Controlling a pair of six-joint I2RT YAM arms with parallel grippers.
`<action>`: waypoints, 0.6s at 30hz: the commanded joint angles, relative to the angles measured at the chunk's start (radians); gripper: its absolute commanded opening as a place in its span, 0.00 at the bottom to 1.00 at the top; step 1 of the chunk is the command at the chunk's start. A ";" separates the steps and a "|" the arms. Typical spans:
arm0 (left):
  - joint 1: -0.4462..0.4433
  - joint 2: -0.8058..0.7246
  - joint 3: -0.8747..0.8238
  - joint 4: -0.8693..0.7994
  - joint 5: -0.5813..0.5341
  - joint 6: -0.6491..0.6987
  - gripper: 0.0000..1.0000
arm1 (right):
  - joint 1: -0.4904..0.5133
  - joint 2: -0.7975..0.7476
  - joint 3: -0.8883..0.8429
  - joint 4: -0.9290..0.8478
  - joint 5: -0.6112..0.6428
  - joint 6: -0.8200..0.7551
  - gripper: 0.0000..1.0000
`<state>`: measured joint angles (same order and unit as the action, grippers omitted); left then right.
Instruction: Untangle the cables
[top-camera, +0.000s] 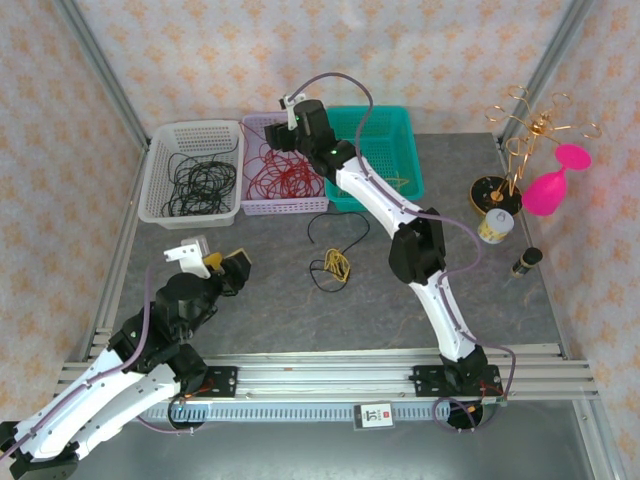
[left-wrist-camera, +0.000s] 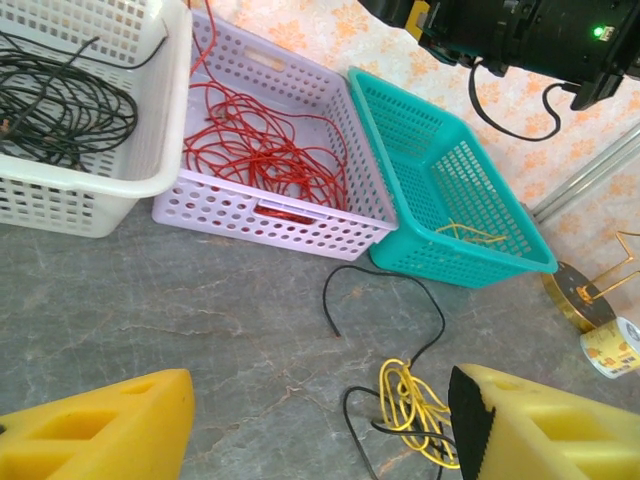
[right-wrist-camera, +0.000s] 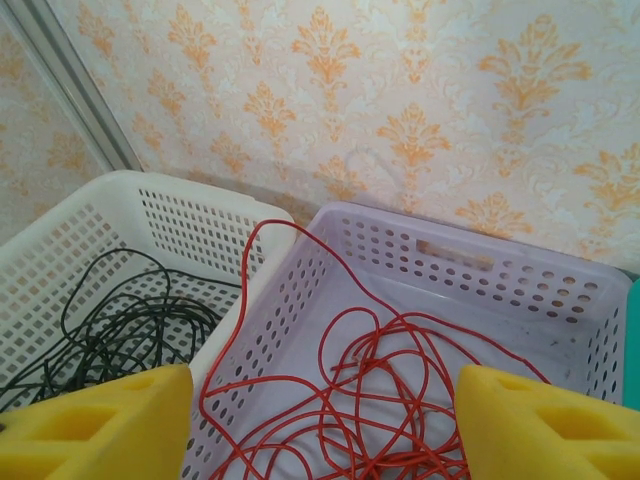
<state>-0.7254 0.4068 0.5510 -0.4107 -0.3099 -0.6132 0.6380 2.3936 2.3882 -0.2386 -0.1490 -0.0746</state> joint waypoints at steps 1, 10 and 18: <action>-0.005 -0.009 0.057 -0.074 -0.070 -0.003 0.69 | 0.000 -0.056 0.010 -0.050 -0.004 0.017 0.64; -0.005 0.110 0.079 -0.055 -0.021 0.021 0.67 | 0.015 -0.538 -0.765 0.136 0.039 0.087 0.57; -0.002 0.206 0.010 0.090 0.081 0.022 0.67 | 0.014 -0.895 -1.344 0.065 0.082 0.265 0.57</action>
<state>-0.7250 0.5964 0.5865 -0.3996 -0.2810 -0.6018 0.6518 1.5505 1.1439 -0.1478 -0.0887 0.0998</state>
